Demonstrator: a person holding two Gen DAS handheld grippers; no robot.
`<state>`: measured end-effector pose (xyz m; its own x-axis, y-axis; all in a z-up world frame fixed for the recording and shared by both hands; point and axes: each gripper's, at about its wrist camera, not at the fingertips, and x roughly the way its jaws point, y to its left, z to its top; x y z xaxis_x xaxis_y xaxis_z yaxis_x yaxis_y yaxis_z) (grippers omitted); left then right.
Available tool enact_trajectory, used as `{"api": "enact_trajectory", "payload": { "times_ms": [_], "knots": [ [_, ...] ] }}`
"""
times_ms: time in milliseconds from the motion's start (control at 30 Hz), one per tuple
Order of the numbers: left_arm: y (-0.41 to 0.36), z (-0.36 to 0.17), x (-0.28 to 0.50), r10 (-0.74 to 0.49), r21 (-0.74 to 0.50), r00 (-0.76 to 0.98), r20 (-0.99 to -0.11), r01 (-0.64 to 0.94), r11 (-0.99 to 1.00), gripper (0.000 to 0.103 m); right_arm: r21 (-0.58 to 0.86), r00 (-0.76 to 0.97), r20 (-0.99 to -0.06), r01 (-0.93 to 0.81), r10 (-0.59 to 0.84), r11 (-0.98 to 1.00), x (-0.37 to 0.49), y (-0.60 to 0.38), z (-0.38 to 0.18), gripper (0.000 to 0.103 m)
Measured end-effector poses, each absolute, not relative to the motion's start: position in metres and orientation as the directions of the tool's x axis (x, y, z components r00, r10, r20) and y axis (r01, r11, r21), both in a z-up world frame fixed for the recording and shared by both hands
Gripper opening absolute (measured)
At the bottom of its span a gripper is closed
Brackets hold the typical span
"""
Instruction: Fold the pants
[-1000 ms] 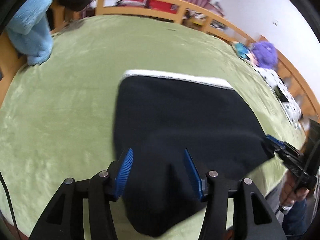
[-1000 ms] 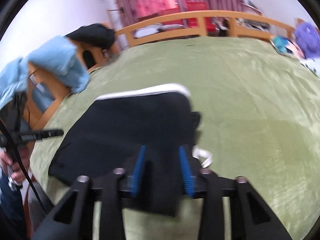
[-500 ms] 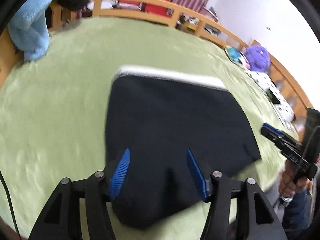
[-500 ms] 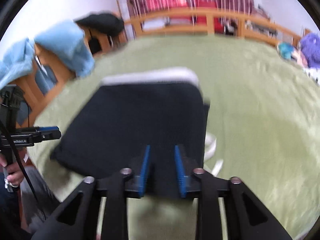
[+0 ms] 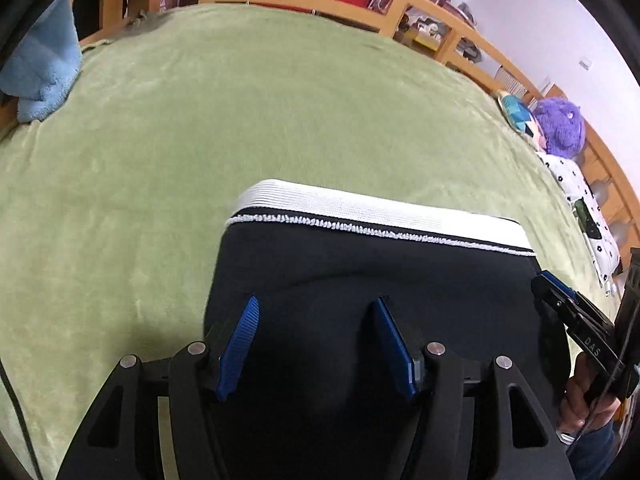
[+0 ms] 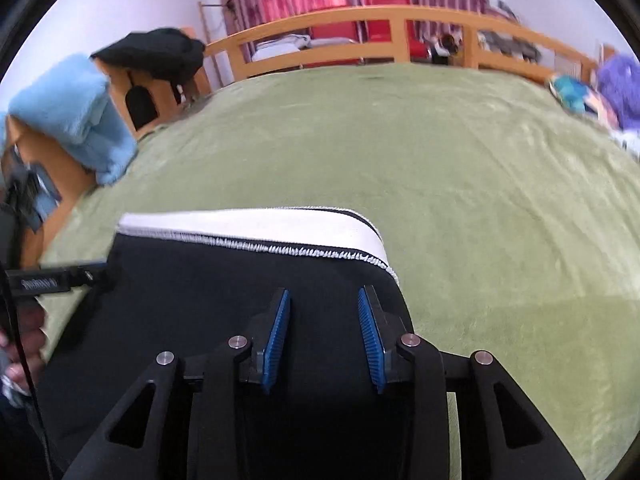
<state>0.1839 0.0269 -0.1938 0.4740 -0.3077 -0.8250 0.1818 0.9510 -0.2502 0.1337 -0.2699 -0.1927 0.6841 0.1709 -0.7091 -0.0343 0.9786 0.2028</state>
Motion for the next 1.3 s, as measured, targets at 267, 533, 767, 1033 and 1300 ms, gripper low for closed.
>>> {"api": "enact_trajectory", "payload": {
  "times_ms": [267, 533, 767, 1033, 1300],
  "knots": [
    [0.03, -0.133, 0.111, -0.263, -0.212, 0.523, -0.811, 0.156, 0.965, 0.059, 0.211, 0.698, -0.706, 0.042, 0.123, 0.977, 0.067, -0.267, -0.155, 0.049],
    [0.006, -0.052, 0.013, -0.193, -0.125, 0.657, -0.729, 0.149, 0.981, 0.082, 0.132, 0.753, -0.656, 0.037, 0.059, 0.991, -0.021, -0.258, -0.082, 0.066],
    [-0.005, -0.015, -0.029, -0.216, -0.121, 0.691, -0.69, 0.185, 0.975, 0.086, 0.122, 0.782, -0.62, 0.006, 0.071, 0.993, -0.065, -0.239, -0.031, 0.092],
    [-0.021, -0.014, -0.038, -0.193, -0.082, 0.719, -0.668, 0.187, 0.979, 0.095, 0.055, 0.821, -0.571, 0.031, 0.006, 0.998, -0.087, -0.235, -0.014, 0.102],
    [-0.01, -0.015, -0.044, -0.176, -0.093, 0.727, -0.663, 0.153, 0.984, 0.095, 0.05, 0.812, -0.583, 0.055, -0.016, 0.997, -0.091, -0.241, -0.016, 0.102]
  ]
}}
